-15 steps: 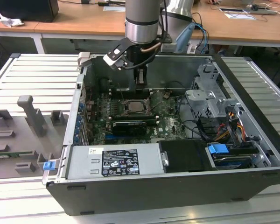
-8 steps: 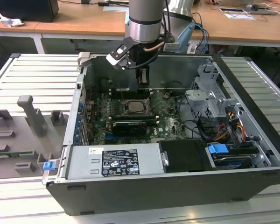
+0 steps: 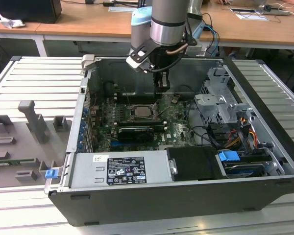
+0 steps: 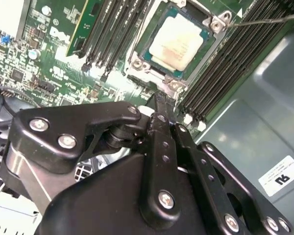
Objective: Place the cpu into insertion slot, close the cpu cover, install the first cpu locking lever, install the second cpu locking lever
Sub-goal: 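Close the cpu cover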
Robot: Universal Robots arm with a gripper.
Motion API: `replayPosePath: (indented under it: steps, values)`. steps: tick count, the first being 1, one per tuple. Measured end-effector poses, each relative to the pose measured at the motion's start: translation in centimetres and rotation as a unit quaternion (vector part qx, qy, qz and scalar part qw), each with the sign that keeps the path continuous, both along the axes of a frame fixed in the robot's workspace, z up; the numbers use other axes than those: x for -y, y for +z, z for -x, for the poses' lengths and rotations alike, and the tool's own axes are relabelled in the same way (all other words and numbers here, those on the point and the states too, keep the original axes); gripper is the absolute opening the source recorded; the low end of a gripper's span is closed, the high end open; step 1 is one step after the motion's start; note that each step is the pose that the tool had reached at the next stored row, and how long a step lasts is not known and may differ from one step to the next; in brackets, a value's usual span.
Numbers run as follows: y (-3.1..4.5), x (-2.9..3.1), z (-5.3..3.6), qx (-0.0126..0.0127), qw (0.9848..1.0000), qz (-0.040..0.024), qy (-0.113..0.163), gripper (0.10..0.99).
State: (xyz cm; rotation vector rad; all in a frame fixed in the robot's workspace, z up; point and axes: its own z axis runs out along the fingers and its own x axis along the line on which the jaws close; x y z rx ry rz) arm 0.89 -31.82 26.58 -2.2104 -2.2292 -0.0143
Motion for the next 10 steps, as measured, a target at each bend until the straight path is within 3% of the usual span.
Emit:
replayPosePath:
  steps: [10]
  values:
    - [0.29,0.00,-0.76,0.0004,1.0000,0.0004,0.000,0.106]
